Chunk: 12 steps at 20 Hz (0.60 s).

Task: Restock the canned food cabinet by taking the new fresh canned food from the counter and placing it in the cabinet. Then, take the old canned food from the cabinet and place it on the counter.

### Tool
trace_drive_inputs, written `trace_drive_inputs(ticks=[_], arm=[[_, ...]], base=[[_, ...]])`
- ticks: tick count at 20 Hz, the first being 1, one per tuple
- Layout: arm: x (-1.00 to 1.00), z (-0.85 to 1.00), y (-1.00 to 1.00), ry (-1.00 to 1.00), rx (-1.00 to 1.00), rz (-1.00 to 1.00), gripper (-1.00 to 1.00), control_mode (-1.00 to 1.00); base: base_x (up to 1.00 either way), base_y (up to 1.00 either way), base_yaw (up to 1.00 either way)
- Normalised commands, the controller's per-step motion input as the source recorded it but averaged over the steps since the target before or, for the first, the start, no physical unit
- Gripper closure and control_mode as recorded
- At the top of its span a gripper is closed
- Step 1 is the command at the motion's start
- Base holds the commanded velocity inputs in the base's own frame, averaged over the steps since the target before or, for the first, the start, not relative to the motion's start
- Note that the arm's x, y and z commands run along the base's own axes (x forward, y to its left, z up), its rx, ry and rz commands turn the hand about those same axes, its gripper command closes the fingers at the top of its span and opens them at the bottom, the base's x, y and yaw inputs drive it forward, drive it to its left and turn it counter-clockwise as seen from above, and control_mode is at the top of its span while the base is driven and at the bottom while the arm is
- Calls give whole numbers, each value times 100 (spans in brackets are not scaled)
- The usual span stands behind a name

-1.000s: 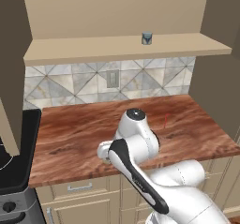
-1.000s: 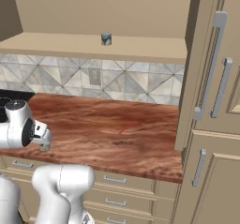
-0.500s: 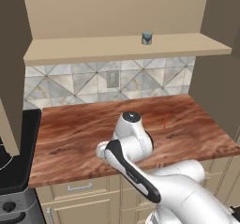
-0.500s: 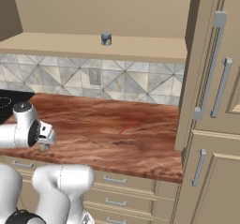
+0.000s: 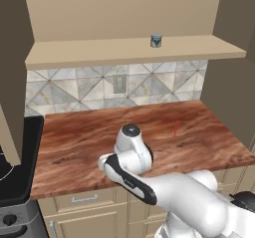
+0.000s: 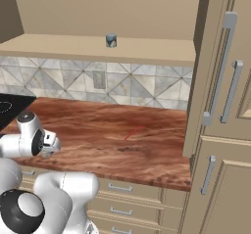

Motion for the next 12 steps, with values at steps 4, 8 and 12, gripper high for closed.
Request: trace_drive_inputs(ticks=[4, 8, 12], arm=[[22, -1, 3, 0, 0, 0, -100, -100], [20, -5, 7, 0, 0, 0, -100, -100], [15, -21, 6, 0, -1, 0, -100, -100]], base=[[0, 0, 0], [0, 0, 0], [0, 0, 0]])
